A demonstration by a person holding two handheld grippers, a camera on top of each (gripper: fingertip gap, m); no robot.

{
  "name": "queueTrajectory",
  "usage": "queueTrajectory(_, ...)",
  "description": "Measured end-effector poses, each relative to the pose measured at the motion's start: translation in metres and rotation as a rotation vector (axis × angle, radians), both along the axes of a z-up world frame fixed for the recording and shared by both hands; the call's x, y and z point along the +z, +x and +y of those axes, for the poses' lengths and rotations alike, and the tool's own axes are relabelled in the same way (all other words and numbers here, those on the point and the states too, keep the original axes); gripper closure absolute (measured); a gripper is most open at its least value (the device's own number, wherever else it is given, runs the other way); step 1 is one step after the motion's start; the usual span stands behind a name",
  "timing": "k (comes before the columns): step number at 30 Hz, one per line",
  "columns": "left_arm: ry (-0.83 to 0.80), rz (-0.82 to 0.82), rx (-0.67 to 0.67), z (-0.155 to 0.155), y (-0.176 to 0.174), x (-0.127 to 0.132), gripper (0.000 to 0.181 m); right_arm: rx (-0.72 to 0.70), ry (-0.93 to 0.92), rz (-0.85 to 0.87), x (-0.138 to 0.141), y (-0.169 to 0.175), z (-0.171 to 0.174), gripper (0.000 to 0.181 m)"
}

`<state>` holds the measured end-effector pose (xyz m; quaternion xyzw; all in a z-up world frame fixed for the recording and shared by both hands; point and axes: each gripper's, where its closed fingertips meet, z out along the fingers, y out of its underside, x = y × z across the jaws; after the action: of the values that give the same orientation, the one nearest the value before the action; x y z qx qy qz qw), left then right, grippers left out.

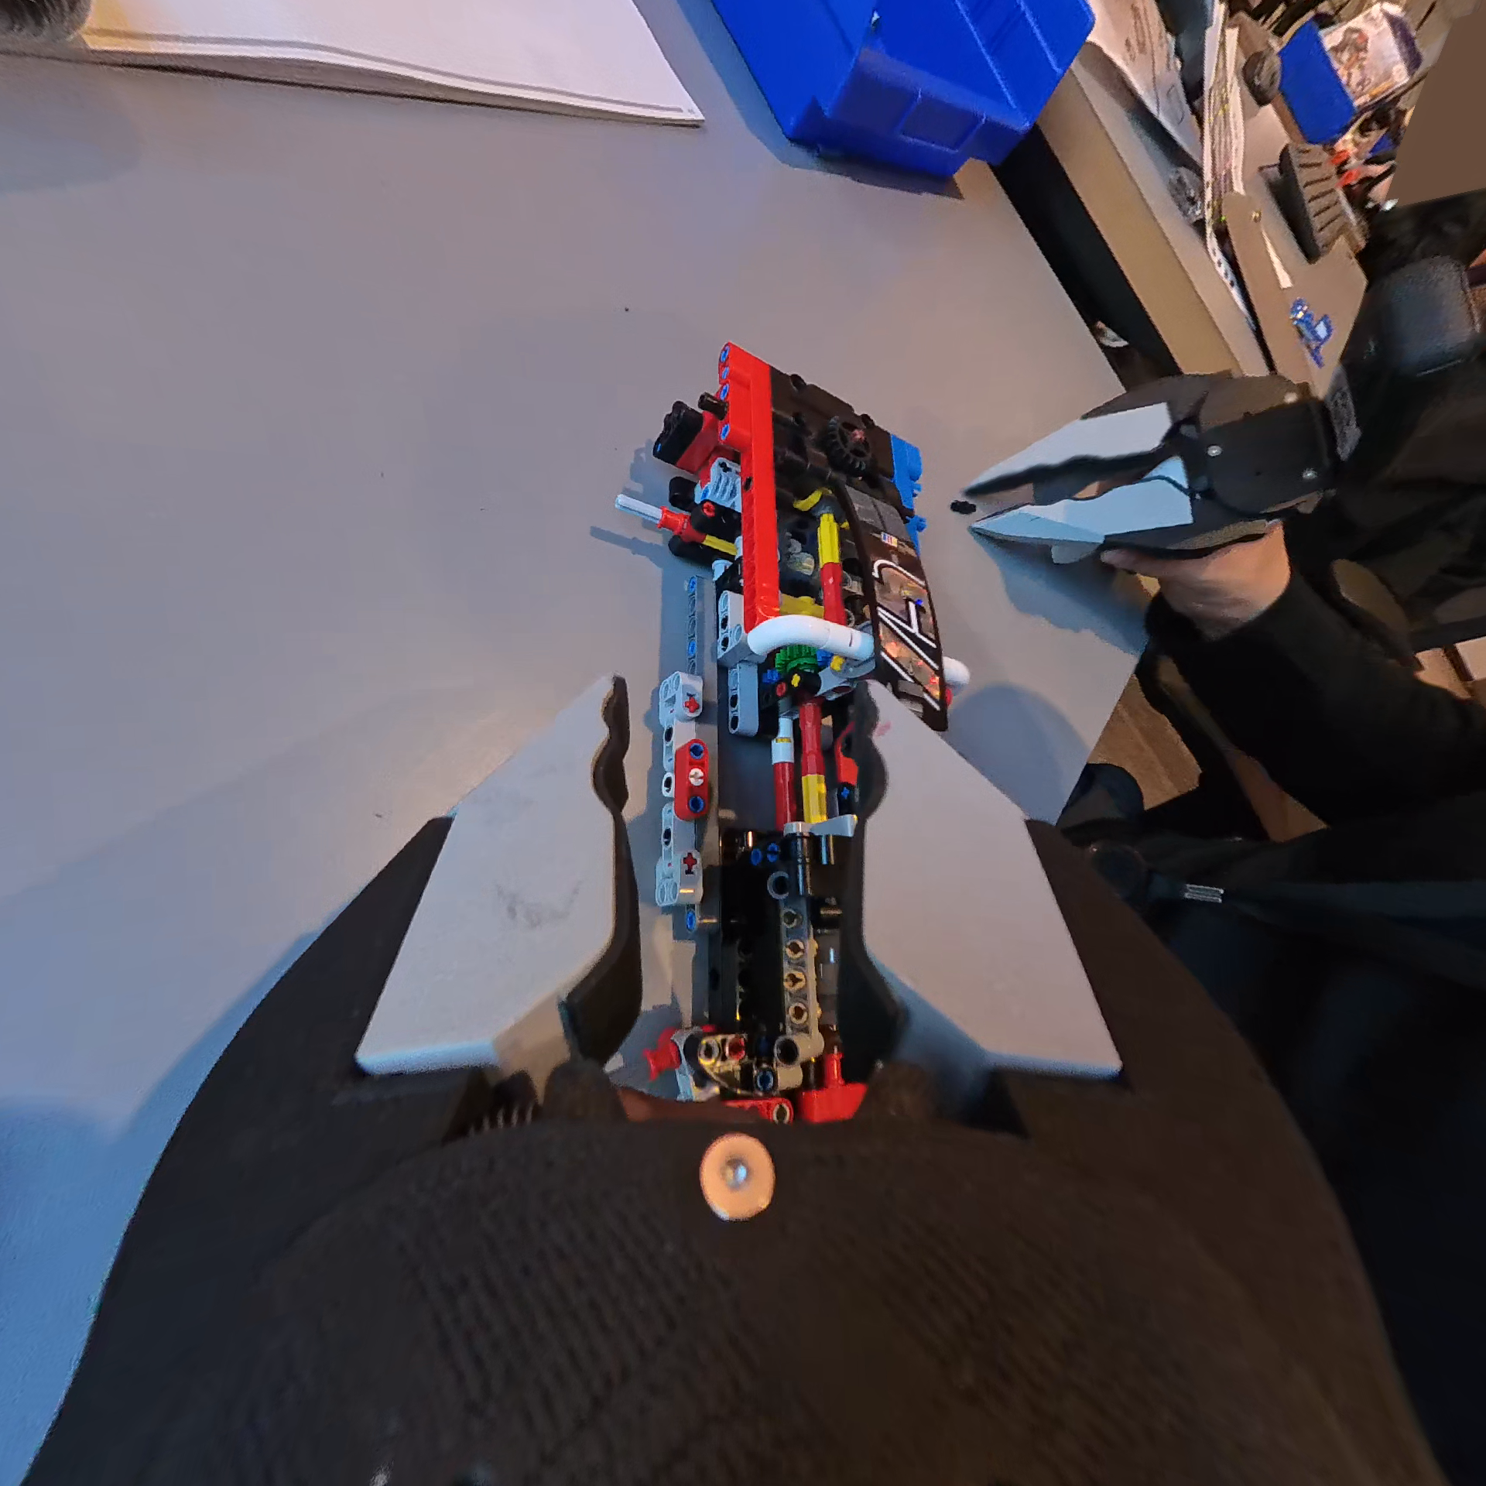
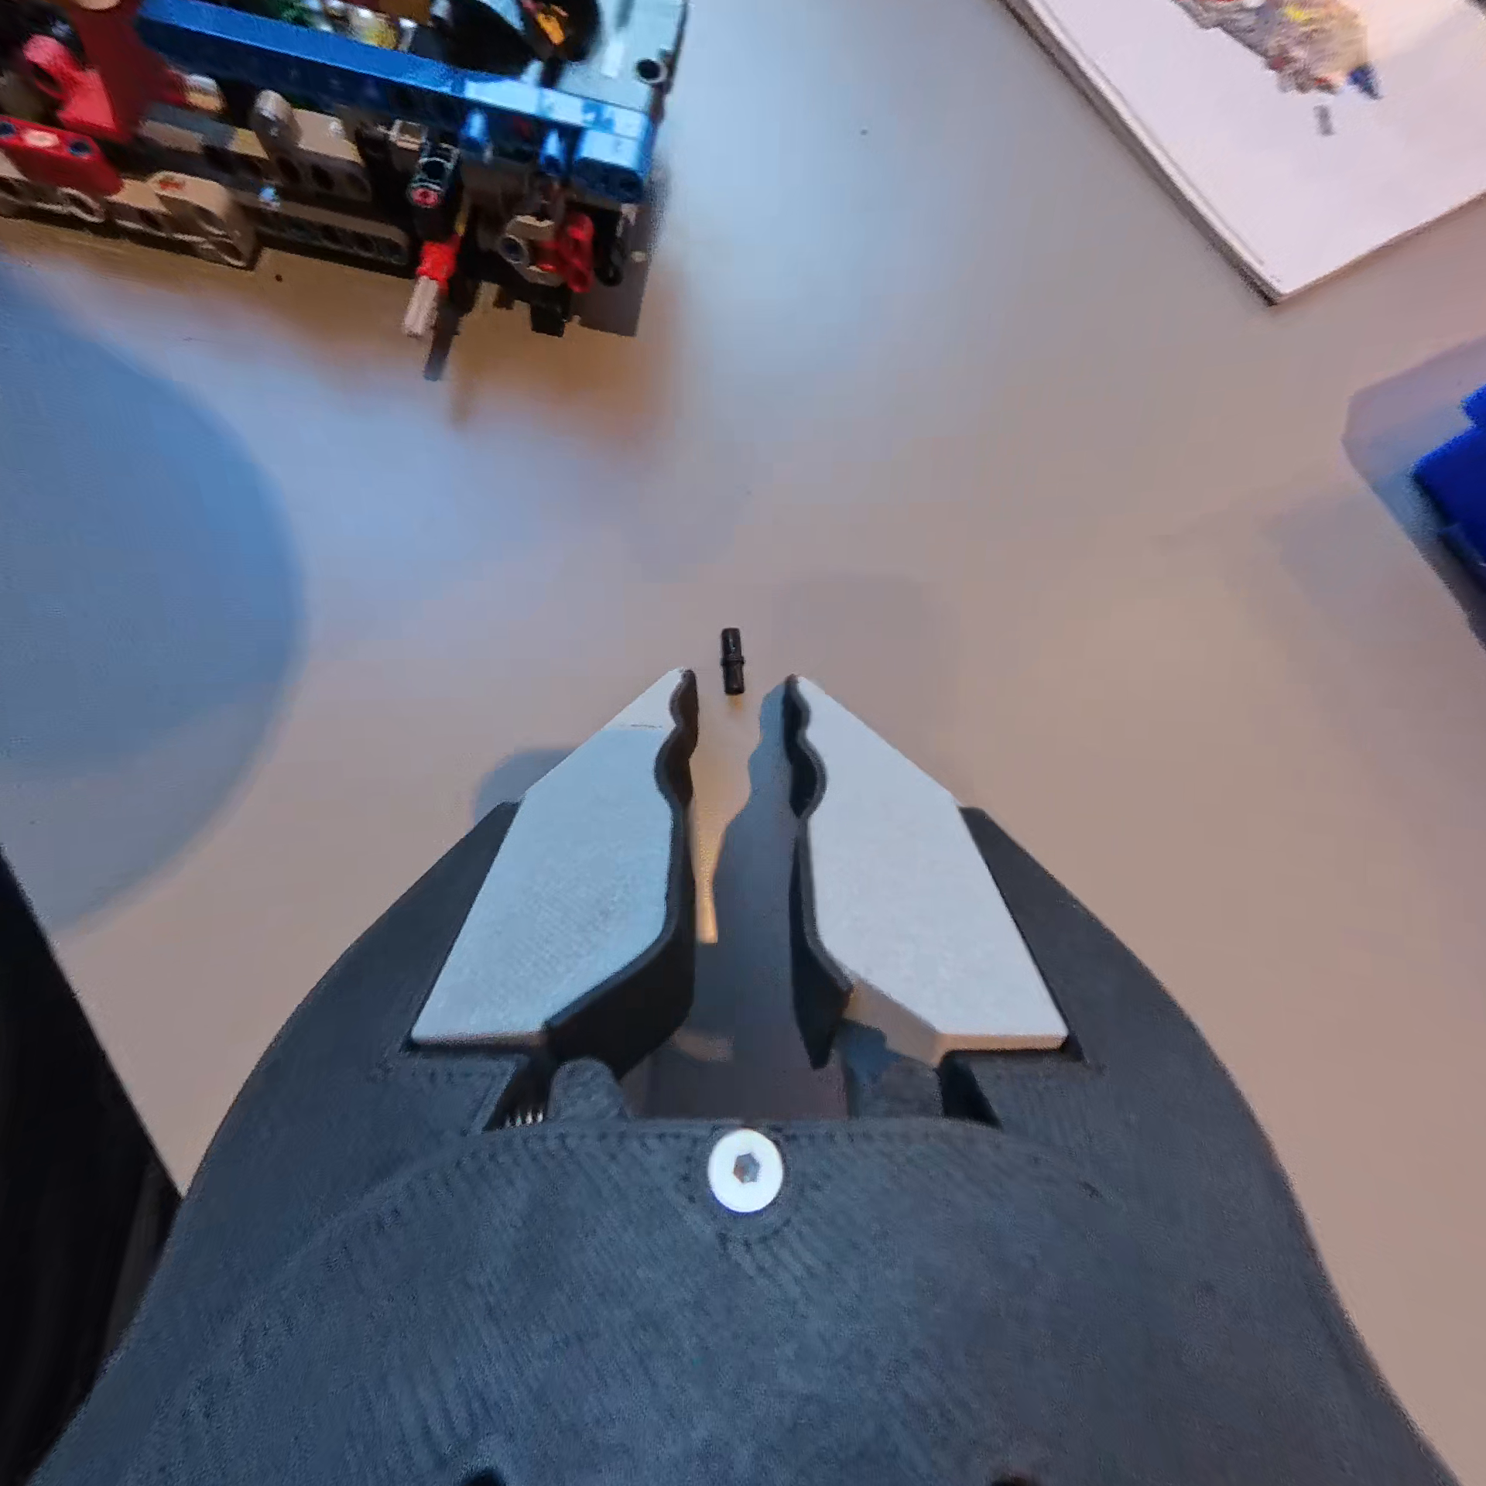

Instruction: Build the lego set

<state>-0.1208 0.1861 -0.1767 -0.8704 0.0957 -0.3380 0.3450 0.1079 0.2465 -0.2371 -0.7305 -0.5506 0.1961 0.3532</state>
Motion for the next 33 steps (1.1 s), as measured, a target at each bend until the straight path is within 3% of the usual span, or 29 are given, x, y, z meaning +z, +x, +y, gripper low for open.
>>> queueTrajectory(5, 0.105, 0.028, -0.06, 0.001, 0.013, 0.022, 0.135, 0.105, 0.01, -0.004, 0.0, -0.005, 0.002, 0.181)
queueTrajectory(8, 0.352, 0.285, -0.231, -0.003, 0.05, 0.043, 0.143, 0.136, -0.111, 0.052, 0.004, -0.009, -0.001, 0.181)
queueTrajectory(10, 0.529, 0.496, -0.363, -0.002, 0.086, 0.049, 0.149, 0.166, -0.221, 0.181, 0.023, -0.016, -0.007, 0.181)
queueTrajectory(12, 0.658, 0.649, -0.525, 0.0, 0.127, 0.044, 0.159, 0.213, -0.319, 0.283, 0.046, -0.02, -0.013, 0.181)
queueTrajectory(15, 0.791, 0.747, -0.636, 0.016, 0.17, 0.038, 0.166, 0.293, -0.427, 0.37, 0.078, -0.022, -0.023, 0.181)
queueTrajectory(20, 0.9, 0.829, -0.734, 0.025, 0.21, 0.038, 0.166, 0.383, -0.56, 0.402, 0.1, -0.017, -0.04, 0.181)
queueTrajectory(24, 0.925, 0.849, -0.762, 0.03, 0.22, 0.033, 0.178, 0.407, -0.605, 0.405, 0.097, -0.013, -0.04, 0.181)
queueTrajectory(33, 0.868, 0.819, -0.767, 0.042, 0.224, 0.017, 0.178, 0.384, -0.696, 0.428, 0.083, -0.009, -0.028, 0.181)
